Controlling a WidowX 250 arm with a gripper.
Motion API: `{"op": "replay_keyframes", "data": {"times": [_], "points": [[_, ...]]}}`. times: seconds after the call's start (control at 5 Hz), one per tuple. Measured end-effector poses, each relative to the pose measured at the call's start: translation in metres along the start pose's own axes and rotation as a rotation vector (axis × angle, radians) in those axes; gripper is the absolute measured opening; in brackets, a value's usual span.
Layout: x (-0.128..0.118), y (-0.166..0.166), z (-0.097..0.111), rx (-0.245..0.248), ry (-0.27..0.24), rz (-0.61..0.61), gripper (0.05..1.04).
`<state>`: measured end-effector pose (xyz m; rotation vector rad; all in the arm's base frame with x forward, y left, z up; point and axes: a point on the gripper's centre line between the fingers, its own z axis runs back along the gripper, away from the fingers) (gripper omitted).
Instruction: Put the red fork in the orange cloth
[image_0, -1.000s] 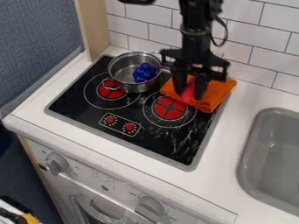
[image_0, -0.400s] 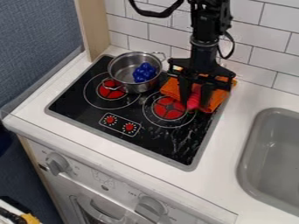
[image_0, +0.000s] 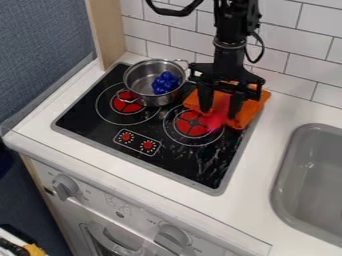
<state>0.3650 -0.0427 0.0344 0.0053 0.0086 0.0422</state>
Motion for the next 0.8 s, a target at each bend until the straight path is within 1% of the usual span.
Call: {"op": "replay_keyframes", "data": {"times": [0.2, 0.4, 0.6, 0.8], "points": [[-0.003, -0.006, -0.003, 0.000, 0.000, -0.046, 1.006], [-0.012, -0.007, 0.015, -0.021, -0.053, -0.064, 1.005], [-0.016, -0.008, 0.027, -0.034, -0.084, -0.071, 1.000], [-0.019, -0.009, 0.026, -0.039, -0.068, -0.098, 1.000]]}}
